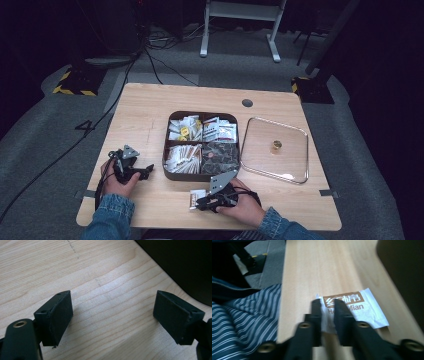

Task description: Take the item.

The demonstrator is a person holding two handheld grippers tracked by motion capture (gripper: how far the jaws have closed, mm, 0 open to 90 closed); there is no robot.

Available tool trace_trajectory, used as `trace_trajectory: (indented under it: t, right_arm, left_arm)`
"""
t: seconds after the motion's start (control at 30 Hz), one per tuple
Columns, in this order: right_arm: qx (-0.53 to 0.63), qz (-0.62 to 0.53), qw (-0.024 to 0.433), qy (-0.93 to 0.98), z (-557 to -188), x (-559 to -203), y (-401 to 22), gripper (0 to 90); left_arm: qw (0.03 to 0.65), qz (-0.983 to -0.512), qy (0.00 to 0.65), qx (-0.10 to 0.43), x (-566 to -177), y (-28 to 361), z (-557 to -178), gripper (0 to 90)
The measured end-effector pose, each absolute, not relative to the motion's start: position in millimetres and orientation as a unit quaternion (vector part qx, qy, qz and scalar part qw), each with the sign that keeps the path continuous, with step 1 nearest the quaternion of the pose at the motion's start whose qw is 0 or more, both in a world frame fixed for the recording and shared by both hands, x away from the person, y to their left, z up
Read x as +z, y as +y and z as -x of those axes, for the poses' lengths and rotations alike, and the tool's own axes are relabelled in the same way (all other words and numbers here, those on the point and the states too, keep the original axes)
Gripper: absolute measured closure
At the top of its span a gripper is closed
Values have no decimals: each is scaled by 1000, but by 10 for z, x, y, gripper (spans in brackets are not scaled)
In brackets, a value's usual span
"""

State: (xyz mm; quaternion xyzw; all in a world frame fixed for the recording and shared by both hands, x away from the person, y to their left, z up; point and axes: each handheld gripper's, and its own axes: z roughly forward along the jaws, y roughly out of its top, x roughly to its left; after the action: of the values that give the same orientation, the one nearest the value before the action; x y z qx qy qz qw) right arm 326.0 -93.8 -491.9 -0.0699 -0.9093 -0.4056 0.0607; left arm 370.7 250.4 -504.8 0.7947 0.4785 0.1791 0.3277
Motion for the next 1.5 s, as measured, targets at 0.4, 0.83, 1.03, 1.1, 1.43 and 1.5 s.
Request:
trace_trajectory:
  t: [0.4, 0.83, 1.03, 1.1, 1.43, 1.5]
  right_arm:
    - [-439, 85, 63, -892, -3287, -4844, -1000, 575]
    - [-476, 105, 34, -872, -3362, -4598, -1219, 552]
    - [-494, 114, 24, -862, -3390, -4474, -1323, 533]
    - [-498, 117, 21, -859, -3406, -4435, -1361, 531]
    - [-522, 148, -13, -840, -3516, -4249, -1646, 521]
    - [-528, 153, -26, -835, -3537, -4180, -1723, 519]
  left_arm:
    - [328, -792, 482, 181, -5046, 2512, -3728, 178]
    - [327, -783, 494, 188, -5042, 2536, -3779, 228]
    - [328, -783, 494, 188, -5043, 2534, -3802, 224]
    - [328, -783, 494, 189, -5043, 2533, -3813, 223]
    - [327, -781, 497, 189, -5042, 2520, -3843, 222]
    - [327, -781, 497, 189, -5043, 2519, -3847, 223]
